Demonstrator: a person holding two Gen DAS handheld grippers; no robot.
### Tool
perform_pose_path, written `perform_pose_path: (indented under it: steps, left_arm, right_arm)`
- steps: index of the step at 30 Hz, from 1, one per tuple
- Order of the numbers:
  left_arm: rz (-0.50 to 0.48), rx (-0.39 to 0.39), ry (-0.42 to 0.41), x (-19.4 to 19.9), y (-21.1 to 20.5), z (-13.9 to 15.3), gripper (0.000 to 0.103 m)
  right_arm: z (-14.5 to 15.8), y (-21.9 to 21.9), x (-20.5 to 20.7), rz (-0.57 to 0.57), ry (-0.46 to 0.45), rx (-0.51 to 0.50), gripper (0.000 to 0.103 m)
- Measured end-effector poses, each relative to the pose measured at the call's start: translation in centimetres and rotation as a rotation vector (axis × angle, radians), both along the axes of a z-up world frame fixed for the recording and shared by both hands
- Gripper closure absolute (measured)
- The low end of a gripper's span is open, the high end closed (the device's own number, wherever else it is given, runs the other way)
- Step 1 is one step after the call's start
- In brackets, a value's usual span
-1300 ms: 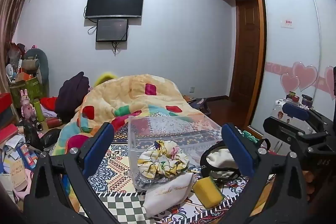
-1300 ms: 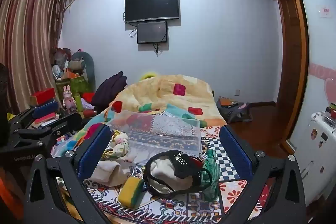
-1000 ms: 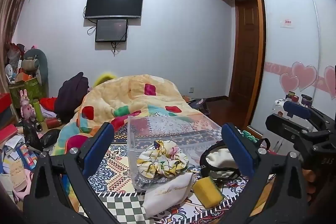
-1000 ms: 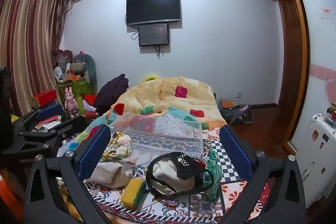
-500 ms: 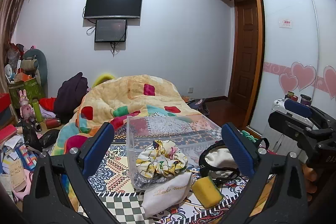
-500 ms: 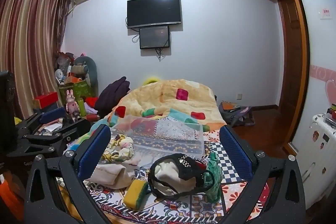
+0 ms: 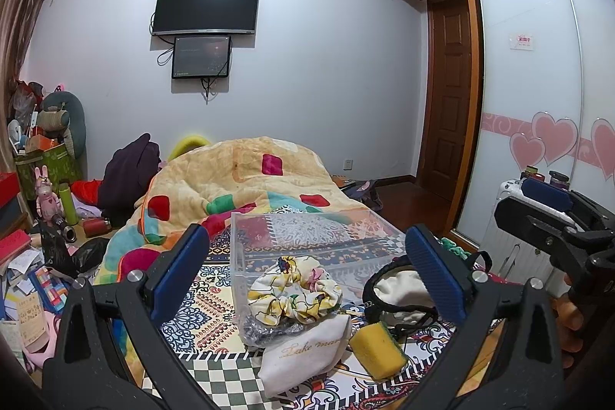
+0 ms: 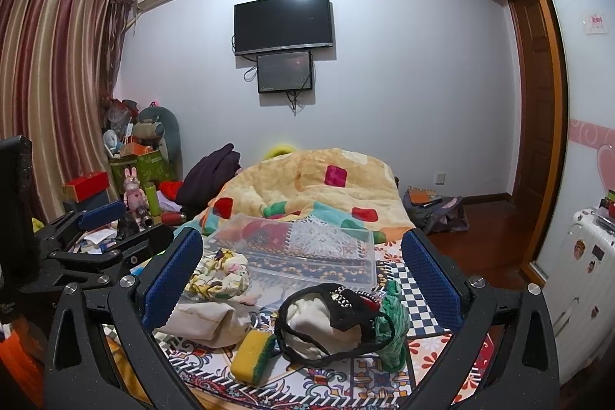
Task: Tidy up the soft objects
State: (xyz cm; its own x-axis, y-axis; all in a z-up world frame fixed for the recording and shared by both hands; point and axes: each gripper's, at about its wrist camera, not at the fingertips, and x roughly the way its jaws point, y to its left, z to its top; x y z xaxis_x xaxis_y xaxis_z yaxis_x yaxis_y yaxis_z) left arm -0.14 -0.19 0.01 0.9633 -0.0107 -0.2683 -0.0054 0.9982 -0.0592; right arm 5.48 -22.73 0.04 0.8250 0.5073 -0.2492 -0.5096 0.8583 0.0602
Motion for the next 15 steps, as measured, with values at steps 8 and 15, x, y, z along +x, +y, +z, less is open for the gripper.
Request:
perform_pose_path:
  steps: [8, 15]
  left_arm:
    - [0.000, 0.001, 0.000, -0.06, -0.04, 0.02, 0.000]
    - [-0.002, -0.001, -0.005, -0.08, -0.01, 0.12, 0.000]
  right_arm:
    - [-0.12, 0.01, 0.00, 0.001, -0.002, 0.003, 0.000]
    - [-0.14, 0.00, -0.01, 0.002, -0.001, 0.004, 0.000]
